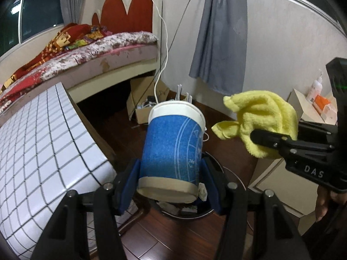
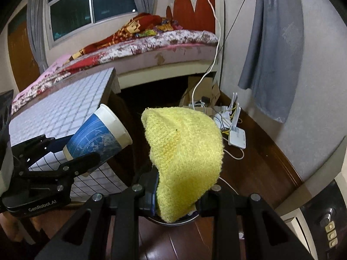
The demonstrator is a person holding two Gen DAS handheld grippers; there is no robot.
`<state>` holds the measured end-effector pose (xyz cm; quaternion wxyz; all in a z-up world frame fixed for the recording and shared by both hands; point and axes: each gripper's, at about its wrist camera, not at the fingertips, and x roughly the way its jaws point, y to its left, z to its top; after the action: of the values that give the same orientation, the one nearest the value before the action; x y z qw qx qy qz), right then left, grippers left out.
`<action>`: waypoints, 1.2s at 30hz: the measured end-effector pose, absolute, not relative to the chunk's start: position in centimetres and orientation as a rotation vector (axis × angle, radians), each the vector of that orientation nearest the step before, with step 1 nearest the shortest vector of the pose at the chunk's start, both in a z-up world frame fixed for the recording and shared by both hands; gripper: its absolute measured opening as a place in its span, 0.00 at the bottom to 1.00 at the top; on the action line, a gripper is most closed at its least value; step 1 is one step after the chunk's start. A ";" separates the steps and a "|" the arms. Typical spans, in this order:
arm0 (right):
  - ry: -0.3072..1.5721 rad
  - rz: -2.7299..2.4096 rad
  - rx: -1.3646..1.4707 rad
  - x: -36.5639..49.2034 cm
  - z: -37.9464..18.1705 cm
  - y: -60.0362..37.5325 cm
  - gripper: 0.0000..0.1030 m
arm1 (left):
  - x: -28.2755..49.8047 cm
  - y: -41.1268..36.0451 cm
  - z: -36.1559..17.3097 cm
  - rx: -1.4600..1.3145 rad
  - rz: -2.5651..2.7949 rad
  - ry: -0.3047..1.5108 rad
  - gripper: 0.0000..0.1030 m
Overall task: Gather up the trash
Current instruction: 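Carry the blue cup and yellow cloth with both grippers over the black bin, then open both grippers to drop the blue cup and yellow cloth into the bin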
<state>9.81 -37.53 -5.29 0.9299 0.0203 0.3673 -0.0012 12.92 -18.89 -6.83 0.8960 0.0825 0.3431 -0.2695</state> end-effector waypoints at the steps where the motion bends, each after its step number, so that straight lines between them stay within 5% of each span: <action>1: 0.759 -0.002 0.042 10.0 -5.6 -37.8 0.27 | 13.2 -19.1 -7.1 0.171 -0.557 0.718 0.56; 25: 0.987 0.092 0.036 17.9 -14.9 -39.6 0.31 | 17.3 -22.3 -14.2 0.119 -0.575 0.914 0.60; 26: 0.999 0.098 0.037 18.3 -15.4 -39.7 0.40 | 17.5 -22.4 -14.5 0.112 -0.571 0.921 0.63; 27: 1.029 0.075 0.029 18.8 -16.5 -40.1 0.69 | 17.7 -22.6 -15.0 0.102 -0.564 0.938 0.69; 29: 1.071 0.012 0.017 19.3 -17.9 -41.3 0.96 | 17.8 -22.5 -15.7 0.085 -0.553 0.954 0.81; 36: 1.084 -0.076 0.044 17.9 -17.5 -44.2 0.96 | 16.6 -22.0 -16.2 0.127 -0.474 0.949 0.89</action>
<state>17.90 -44.17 -17.55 0.8558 0.0209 0.5156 -0.0360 16.64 -22.02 -16.23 0.8607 0.0605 0.4522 -0.2259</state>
